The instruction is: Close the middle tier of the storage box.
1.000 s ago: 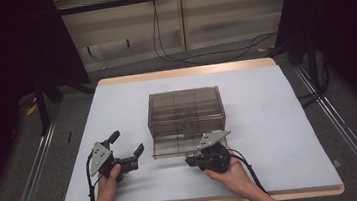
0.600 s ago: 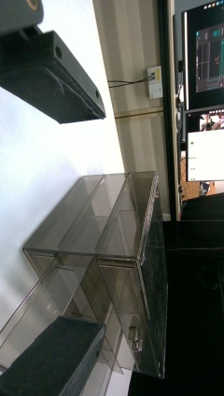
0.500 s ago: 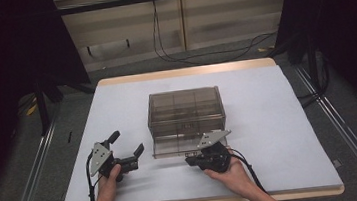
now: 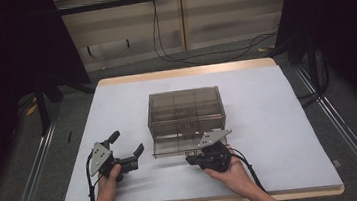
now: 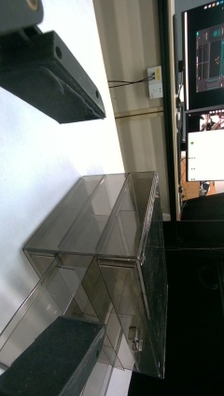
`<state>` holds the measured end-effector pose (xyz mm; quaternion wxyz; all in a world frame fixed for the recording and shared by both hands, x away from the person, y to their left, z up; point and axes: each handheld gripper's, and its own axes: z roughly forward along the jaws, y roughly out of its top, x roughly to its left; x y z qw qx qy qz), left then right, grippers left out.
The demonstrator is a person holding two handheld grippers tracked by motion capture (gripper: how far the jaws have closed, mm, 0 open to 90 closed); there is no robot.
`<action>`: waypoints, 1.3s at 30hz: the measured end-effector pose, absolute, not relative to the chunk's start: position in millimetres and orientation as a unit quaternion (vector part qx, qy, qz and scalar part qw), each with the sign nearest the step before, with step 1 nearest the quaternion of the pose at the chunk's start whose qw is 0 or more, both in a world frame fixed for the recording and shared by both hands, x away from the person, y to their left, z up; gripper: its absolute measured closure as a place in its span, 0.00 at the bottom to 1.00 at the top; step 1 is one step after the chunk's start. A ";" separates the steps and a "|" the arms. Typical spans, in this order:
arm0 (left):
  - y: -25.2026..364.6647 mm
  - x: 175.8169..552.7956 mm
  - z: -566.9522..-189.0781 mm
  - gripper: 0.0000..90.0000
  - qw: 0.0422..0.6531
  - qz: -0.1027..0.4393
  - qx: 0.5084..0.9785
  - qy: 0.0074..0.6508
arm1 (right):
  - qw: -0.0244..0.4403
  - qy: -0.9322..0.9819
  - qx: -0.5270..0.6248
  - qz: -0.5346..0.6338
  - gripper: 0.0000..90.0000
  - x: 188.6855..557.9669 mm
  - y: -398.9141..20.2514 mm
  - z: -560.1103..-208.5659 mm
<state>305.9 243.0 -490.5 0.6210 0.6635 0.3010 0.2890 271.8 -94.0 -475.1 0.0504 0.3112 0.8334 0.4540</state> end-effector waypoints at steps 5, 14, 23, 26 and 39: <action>243.0 305.9 -490.5 0.01 0.621 0.289 0.663 0.301 | 0.049 0.831 0.313 0.457 1.00 272.1 -94.5 -474.6; 242.7 305.9 -490.6 0.01 0.623 0.288 0.662 0.302 | 0.051 0.828 0.316 0.460 1.00 272.8 -95.0 -474.0; 243.1 305.9 -490.5 0.01 0.621 0.289 0.663 0.301 | 0.049 0.824 0.319 0.464 1.00 273.5 -95.7 -473.4; 243.0 305.9 -490.6 0.01 0.622 0.289 0.663 0.301 | 0.049 0.822 0.322 0.468 1.00 274.2 -96.8 -473.0; 242.9 305.9 -490.5 0.01 0.622 0.289 0.663 0.301 | 0.054 0.820 0.324 0.468 1.00 274.0 -97.7 -472.1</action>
